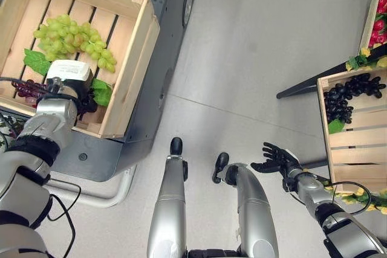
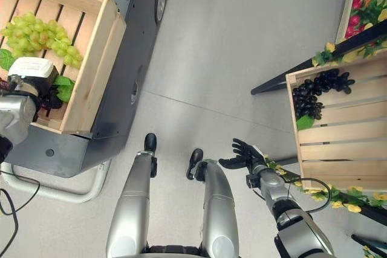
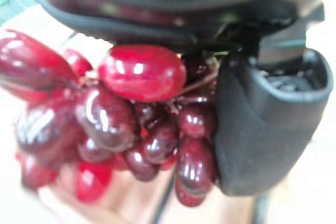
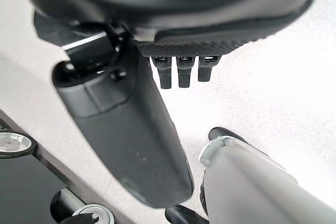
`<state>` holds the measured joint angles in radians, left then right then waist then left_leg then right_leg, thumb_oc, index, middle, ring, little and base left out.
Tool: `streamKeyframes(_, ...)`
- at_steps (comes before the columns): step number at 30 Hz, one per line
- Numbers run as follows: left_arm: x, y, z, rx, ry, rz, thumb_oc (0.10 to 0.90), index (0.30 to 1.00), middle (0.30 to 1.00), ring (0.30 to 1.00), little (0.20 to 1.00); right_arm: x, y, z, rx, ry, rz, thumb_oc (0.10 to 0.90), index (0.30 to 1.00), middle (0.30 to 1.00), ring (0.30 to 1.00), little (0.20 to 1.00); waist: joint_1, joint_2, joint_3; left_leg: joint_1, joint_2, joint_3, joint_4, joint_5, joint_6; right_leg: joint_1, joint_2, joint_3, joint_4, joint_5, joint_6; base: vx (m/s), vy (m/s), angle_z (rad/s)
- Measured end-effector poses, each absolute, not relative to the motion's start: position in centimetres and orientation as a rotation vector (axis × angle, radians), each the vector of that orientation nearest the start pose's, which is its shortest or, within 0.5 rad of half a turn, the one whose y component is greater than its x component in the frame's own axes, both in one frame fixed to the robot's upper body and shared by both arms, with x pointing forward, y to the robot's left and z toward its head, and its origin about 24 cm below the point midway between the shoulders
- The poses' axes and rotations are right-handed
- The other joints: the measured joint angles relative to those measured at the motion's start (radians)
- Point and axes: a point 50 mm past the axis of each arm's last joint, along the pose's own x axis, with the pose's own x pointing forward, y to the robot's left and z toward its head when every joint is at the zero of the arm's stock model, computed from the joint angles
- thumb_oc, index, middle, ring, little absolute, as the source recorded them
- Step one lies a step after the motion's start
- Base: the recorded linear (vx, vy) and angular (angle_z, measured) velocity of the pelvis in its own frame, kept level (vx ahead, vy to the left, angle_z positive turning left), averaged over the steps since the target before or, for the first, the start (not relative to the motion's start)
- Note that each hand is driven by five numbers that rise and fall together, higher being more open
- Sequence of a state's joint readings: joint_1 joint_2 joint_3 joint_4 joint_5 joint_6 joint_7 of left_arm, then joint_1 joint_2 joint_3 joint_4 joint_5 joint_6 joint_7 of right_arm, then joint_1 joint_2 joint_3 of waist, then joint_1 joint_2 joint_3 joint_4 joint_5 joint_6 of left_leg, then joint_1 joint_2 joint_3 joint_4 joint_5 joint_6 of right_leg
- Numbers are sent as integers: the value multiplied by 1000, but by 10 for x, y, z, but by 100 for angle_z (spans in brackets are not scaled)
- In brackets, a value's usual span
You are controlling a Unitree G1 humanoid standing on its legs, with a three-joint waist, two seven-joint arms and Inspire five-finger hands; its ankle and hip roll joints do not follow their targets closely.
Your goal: Pick up the fruits from the basket on one side to the basket on the other side
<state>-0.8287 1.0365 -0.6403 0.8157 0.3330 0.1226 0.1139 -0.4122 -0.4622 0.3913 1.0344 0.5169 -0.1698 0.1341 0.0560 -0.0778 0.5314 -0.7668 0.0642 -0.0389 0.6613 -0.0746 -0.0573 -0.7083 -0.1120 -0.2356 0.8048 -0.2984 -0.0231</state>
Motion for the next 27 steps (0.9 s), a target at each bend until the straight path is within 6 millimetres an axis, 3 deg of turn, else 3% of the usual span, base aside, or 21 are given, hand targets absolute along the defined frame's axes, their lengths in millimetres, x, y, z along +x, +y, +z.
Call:
streamKeyframes(4, 327, 372, 167, 1261, 175, 369, 400, 300, 300, 300, 300, 268, -245, -52, -109, 519, 54, 800, 900, 900, 900, 900, 3, 1, 0, 80, 2, 10, -43, 1, -1, 74, 1, 1, -33, 1, -3, 45, -29, -2)
streamKeyframes(10, 307, 383, 153, 1031, 90, 429, 400, 300, 300, 300, 300, 258, -235, -57, -55, 498, 65, 800, 900, 900, 900, 900, 17, 4, -1, 233, 1, 21, -137, 9, -5, 211, 6, 7, -113, 4, 4, 70, -8, -2)
streamKeyframes(17, 296, 380, 135, 1074, 73, 432, 400, 300, 300, 300, 300, 261, -226, -53, -30, 460, 70, 800, 900, 900, 900, 900, 38, 19, -5, 392, -5, 44, -243, 23, -5, 349, 7, 20, -199, 11, 16, 102, 9, -4)
streamKeyframes(22, 298, 367, 140, 1131, 11, 391, 400, 300, 300, 300, 300, 255, -240, -53, 0, 461, -6, 800, 900, 900, 900, 900, 39, 46, -26, 534, -18, 47, -368, 53, 7, 479, 4, 21, -302, 29, 41, 114, -12, 1)
streamKeyframes(25, 295, 359, 136, 1133, -14, 358, 400, 300, 300, 300, 300, 241, -244, -63, 3, 505, -22, 800, 900, 900, 900, 900, 40, 57, -117, 571, -21, 48, -441, 69, 12, 517, 8, 14, -372, 42, 52, 130, -34, 4)
streamKeyframes(27, 295, 353, 136, 1131, -33, 339, 400, 300, 300, 300, 300, 231, -245, -70, 5, 536, -29, 800, 900, 900, 900, 900, 39, 67, -149, 635, -22, 44, -506, 84, 14, 582, 16, 9, -437, 56, 61, 89, -27, 9)
